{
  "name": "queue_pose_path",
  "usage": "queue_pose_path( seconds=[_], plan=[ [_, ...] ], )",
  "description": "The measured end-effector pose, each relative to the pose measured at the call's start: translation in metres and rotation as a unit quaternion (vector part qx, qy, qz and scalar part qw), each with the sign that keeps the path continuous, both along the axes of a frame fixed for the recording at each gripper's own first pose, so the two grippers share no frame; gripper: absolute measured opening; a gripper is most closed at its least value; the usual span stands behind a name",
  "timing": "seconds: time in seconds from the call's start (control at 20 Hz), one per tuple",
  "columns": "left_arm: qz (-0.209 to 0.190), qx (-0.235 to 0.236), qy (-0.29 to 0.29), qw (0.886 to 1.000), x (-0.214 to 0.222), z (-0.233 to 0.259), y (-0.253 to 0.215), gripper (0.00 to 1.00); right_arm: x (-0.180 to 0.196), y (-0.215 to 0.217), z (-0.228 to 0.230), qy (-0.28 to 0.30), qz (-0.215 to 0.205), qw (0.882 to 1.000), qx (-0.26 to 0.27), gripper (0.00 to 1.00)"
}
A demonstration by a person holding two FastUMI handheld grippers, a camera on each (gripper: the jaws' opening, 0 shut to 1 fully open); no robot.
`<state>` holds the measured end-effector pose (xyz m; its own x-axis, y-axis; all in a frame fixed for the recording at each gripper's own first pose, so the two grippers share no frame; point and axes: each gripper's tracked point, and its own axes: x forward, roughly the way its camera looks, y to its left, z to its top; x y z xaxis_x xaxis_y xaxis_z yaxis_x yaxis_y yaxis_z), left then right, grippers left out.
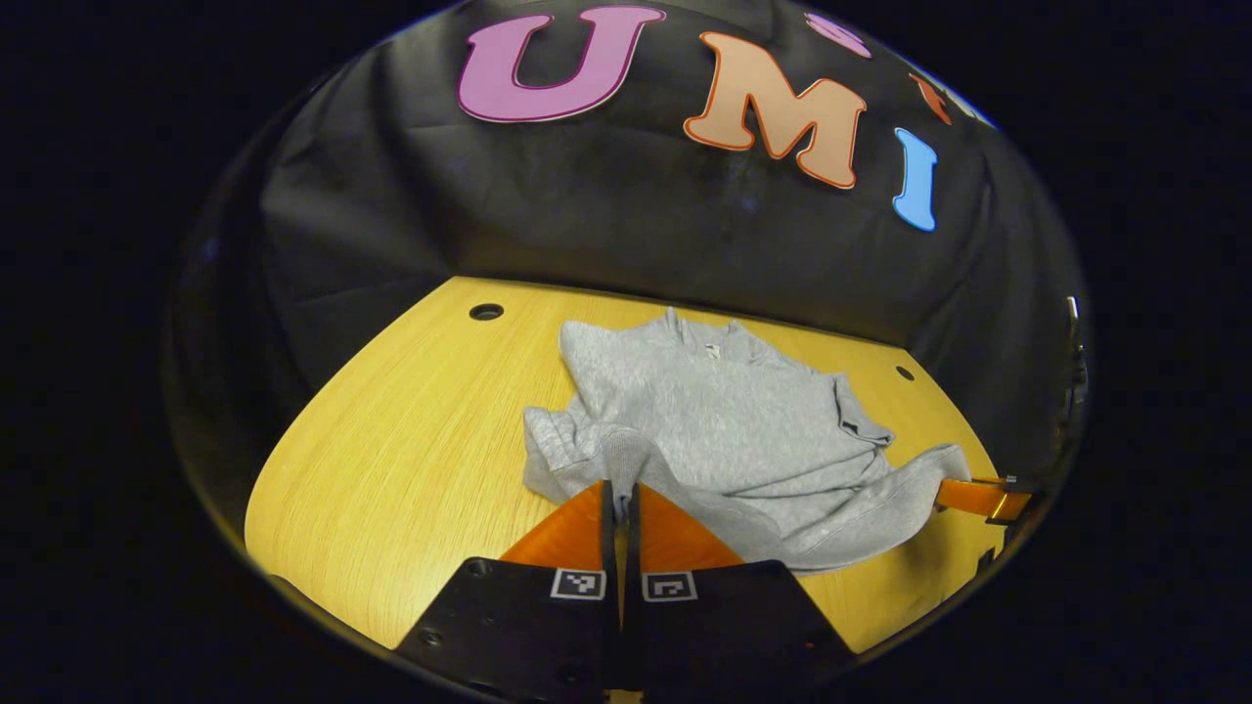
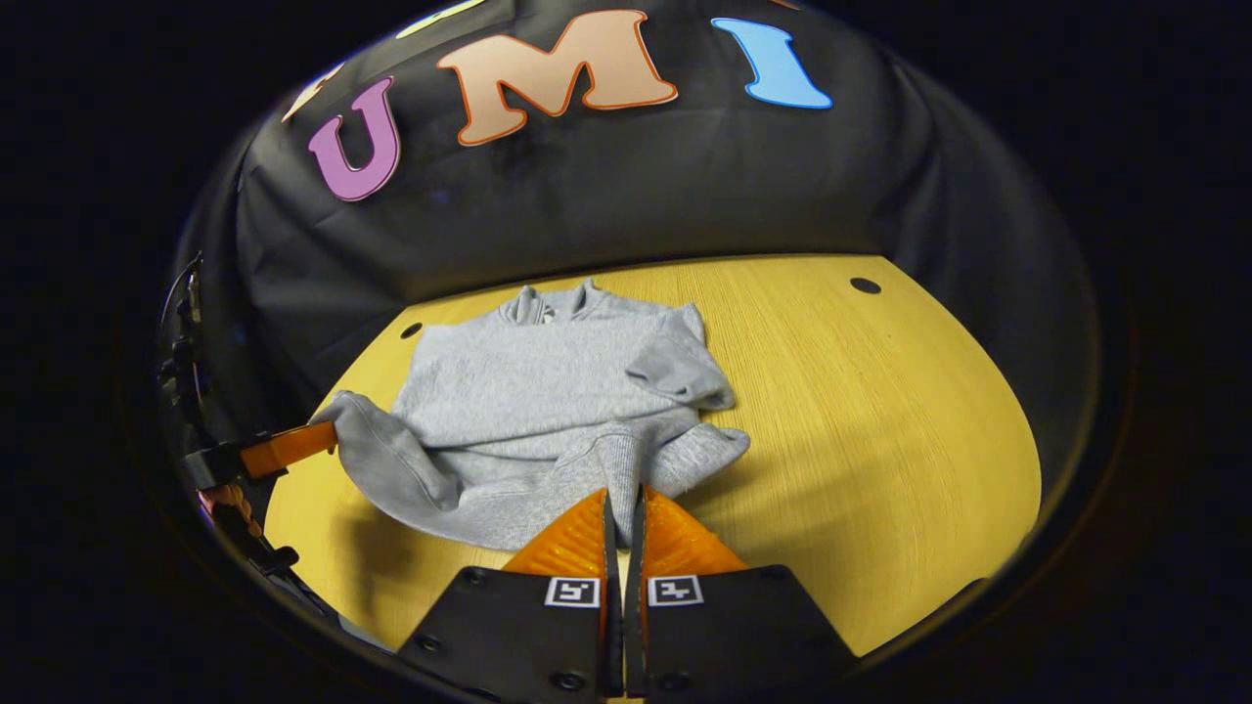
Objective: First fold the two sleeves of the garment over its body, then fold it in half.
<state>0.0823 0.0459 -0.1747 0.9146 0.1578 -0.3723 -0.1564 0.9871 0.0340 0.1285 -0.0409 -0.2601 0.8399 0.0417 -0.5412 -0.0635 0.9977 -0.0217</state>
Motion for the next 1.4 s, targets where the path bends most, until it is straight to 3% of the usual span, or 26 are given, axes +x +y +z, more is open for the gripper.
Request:
queue_pose_path(
  seconds=[0.35, 0.6, 0.75, 0.9, 1.0, 1.1, 1.15, 1.2, 1.25, 1.3, 1.4],
  plan=[
    [-0.007, 0.008, -0.032, 0.999, 0.086, 0.032, 0.004, 0.00, 0.072, -0.003, 0.001, 0.013, 0.005, 1.000, 0.005, 0.04],
    [-0.024, 0.030, 0.013, 0.999, 0.127, -0.005, -0.002, 0.00, 0.108, -0.001, -0.021, 0.044, 0.009, 0.999, 0.006, 0.04],
    [-0.014, 0.022, 0.030, 0.999, 0.136, -0.025, 0.000, 0.00, 0.112, 0.000, -0.028, 0.052, 0.017, 0.998, 0.014, 0.05],
    [0.005, -0.001, 0.041, 0.999, 0.135, -0.039, 0.006, 0.00, 0.117, 0.002, -0.027, 0.050, 0.022, 0.998, 0.034, 0.16],
    [0.007, -0.007, 0.037, 0.999, 0.136, -0.038, 0.008, 0.00, 0.121, 0.000, -0.019, 0.037, 0.018, 0.998, 0.038, 0.37],
    [0.001, -0.004, 0.034, 0.999, 0.135, -0.034, 0.008, 0.00, 0.126, 0.000, -0.006, 0.015, 0.018, 0.999, 0.045, 0.80],
    [-0.006, -0.009, 0.032, 0.999, 0.133, -0.027, 0.005, 0.04, 0.129, 0.000, -0.001, 0.006, 0.017, 0.999, 0.044, 0.89],
    [-0.017, -0.020, 0.025, 0.999, 0.130, -0.022, -0.005, 0.32, 0.133, 0.002, 0.011, -0.018, 0.018, 0.999, 0.042, 0.98],
    [-0.009, -0.010, 0.017, 1.000, 0.123, -0.012, -0.003, 0.61, 0.134, 0.003, 0.020, -0.032, 0.021, 0.998, 0.039, 0.93],
    [-0.001, 0.004, 0.007, 1.000, 0.119, -0.001, 0.001, 0.89, 0.134, 0.004, 0.030, -0.050, 0.024, 0.998, 0.035, 0.98],
    [0.005, 0.027, -0.015, 1.000, 0.108, 0.025, 0.002, 0.94, 0.127, 0.005, 0.052, -0.082, 0.030, 0.996, 0.026, 0.93]
  ],
)
